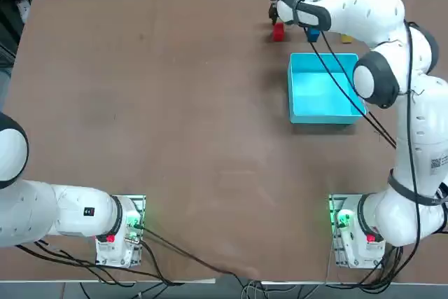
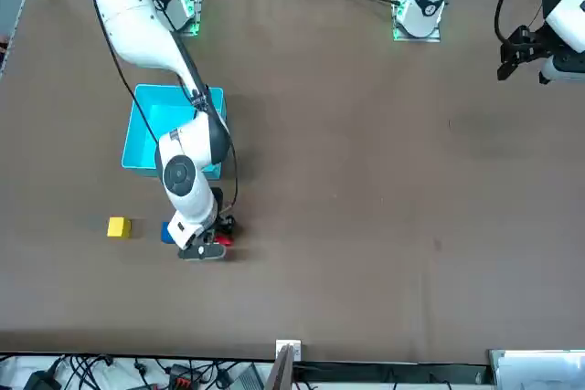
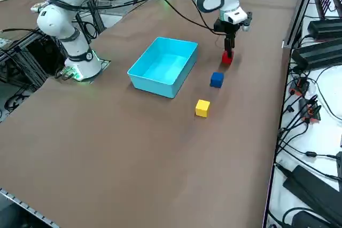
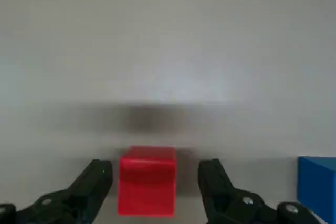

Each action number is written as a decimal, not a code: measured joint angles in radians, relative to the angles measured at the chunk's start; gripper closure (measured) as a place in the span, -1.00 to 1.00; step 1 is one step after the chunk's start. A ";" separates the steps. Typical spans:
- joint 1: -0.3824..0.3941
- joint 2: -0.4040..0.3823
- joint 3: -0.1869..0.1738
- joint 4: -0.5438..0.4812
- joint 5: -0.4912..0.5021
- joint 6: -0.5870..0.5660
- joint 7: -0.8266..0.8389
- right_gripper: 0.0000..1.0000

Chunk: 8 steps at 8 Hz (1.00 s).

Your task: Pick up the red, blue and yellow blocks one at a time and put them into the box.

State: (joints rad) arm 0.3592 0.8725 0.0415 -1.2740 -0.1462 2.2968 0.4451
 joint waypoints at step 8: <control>0.016 0.049 0.000 0.026 -0.004 -0.011 0.045 -0.98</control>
State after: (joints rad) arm 0.3748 0.9218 0.0413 -1.2478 -0.1499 2.2854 0.4899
